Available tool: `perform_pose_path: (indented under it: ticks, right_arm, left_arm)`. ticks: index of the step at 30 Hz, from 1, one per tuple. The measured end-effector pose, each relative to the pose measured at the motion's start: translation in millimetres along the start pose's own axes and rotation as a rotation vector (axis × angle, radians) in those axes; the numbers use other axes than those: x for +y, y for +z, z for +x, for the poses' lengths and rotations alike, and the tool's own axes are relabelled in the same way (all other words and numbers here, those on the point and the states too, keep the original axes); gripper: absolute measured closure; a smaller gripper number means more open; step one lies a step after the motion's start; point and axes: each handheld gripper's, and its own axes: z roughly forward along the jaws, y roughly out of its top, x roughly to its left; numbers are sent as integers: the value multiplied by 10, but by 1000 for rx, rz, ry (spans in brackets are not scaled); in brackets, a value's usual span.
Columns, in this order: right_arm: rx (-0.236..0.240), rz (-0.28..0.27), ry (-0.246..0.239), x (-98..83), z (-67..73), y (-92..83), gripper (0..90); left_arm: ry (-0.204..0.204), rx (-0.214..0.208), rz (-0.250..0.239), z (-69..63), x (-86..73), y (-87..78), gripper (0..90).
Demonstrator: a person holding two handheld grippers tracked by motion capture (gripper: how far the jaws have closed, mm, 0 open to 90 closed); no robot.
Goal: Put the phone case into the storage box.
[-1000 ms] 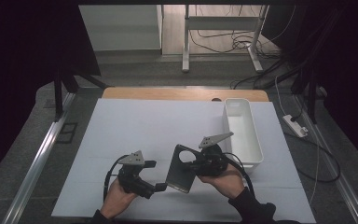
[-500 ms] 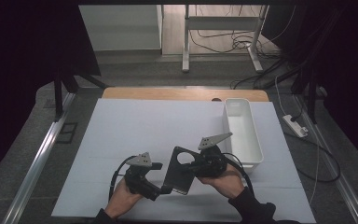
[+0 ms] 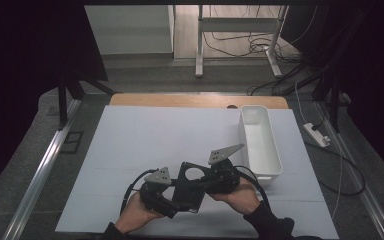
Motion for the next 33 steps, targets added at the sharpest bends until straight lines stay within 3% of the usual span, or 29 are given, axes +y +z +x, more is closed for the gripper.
perform_pose_path:
  ticks: [8,15,22,25,31,33]
  right_arm:
    - [18,-2,-12,3,-4,-7,852]
    - [33,-6,-24,5,-5,-21,852]
    - [80,-4,-50,4,1,-15,829]
    - [87,-3,-47,4,-5,-18,817]
    - [26,12,-79,-6,2,6,716]
    - [-2,2,-68,0,4,-2,615]
  left_arm:
    - [-15,-105,-8,33,-14,-35,542]
    - [-13,-146,1,45,-15,-42,725]
    - [21,-186,21,34,-3,-52,834]
    - [22,-182,36,15,14,-52,843]
    - [2,-152,78,5,32,-47,846]
    - [-13,-131,90,8,33,-50,846]
